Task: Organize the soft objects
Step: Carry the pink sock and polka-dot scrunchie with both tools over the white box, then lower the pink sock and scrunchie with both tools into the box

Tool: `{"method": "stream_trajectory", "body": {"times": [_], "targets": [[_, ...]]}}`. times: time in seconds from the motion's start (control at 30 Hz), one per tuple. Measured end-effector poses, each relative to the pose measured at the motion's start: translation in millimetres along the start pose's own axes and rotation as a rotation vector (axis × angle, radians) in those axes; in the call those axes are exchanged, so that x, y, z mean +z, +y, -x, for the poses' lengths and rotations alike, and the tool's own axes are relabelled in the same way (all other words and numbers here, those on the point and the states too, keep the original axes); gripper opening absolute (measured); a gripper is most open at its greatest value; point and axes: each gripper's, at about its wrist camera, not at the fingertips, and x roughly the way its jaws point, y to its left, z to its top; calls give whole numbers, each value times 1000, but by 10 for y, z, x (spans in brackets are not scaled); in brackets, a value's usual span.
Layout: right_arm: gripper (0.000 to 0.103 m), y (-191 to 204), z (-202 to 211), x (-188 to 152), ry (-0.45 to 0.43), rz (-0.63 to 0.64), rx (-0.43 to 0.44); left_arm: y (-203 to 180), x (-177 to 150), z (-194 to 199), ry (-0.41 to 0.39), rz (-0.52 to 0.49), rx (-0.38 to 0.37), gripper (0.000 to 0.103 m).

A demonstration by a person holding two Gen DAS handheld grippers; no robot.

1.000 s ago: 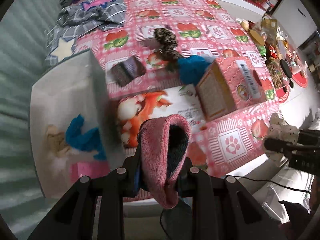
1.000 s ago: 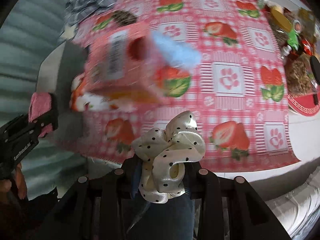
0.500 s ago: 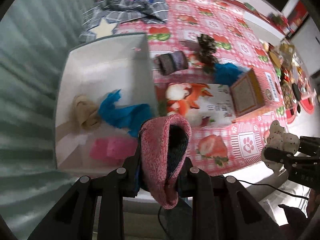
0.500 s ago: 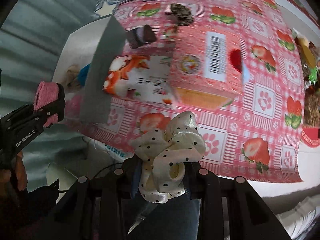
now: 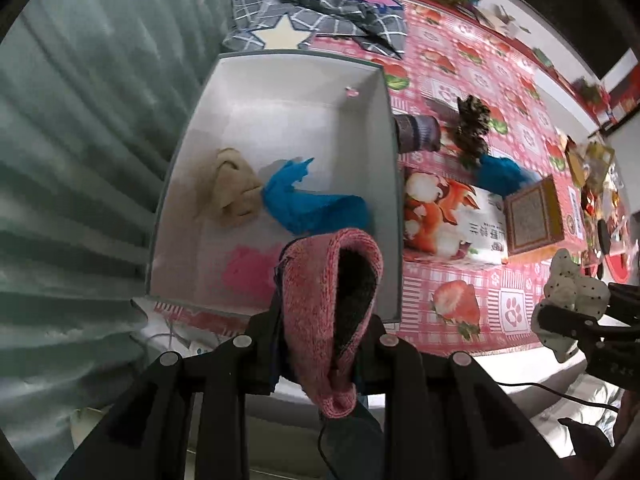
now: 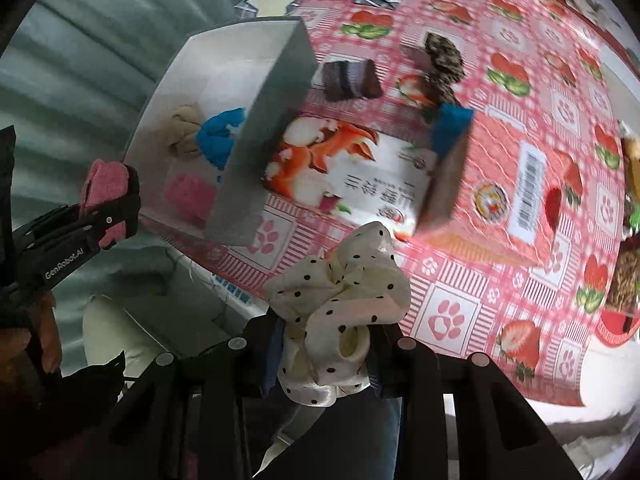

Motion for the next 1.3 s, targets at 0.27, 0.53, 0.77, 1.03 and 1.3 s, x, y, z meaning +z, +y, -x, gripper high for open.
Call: {"method": "stream_trajectory", "body": {"times": [0.27,0.53,0.77,1.03,1.3], "targets": [[36,230,13,181,9,75,-1,182,-35,-11,-3,65,-5,29],[36,426,1,320,13,130,10,265,-67,-70,11,93,2,29],[36,563,-12,411,18,158,24,245,-67,-95,11,88,-2,29],[36,725,-14,531,16,191,38,301,-55,-133,16,112,3,29],[36,785,-84,584,32,204,44,299,-22,-188,27,105,7,29]]}}
